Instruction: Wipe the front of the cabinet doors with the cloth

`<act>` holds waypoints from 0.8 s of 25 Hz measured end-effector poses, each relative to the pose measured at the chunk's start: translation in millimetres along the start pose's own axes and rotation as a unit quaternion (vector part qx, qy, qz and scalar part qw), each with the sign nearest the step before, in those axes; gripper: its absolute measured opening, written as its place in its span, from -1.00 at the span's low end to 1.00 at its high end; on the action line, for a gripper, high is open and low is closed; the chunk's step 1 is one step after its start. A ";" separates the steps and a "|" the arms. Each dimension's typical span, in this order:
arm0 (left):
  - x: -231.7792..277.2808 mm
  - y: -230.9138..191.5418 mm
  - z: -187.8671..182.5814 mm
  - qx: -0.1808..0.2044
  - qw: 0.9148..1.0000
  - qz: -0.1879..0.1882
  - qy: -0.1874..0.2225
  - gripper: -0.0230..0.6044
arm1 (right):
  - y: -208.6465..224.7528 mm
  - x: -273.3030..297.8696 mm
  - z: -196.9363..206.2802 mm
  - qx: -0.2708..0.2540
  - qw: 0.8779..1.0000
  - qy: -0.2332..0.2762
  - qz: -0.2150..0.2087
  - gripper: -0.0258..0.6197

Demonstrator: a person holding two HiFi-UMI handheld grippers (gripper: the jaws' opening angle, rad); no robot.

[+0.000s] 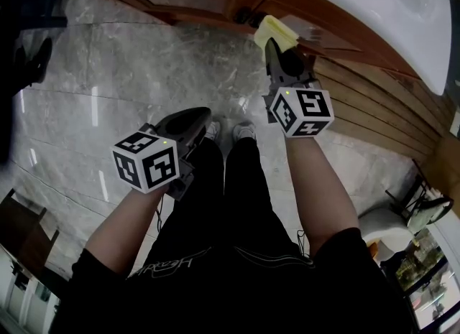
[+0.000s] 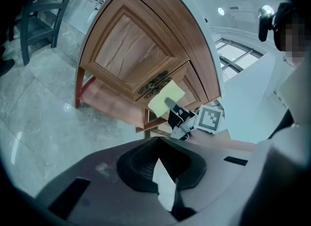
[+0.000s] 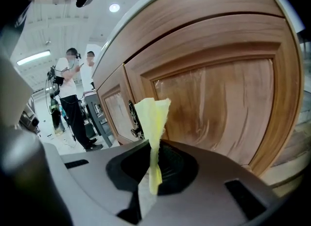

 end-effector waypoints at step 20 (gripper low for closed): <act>42.8 31.4 13.0 0.026 1.000 -0.005 -0.017 -0.91 | 48.1 -17.6 11.5 0.004 1.000 0.014 0.028 -0.79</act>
Point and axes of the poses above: the fingertips, and each gripper's own axes: x forward along the fingers, y to its right, z out of its underside, the point moved 6 cm from there along -x, backward along the fingers, and after that the axes turned 8 degrees about -y, right-handed, at the moved point
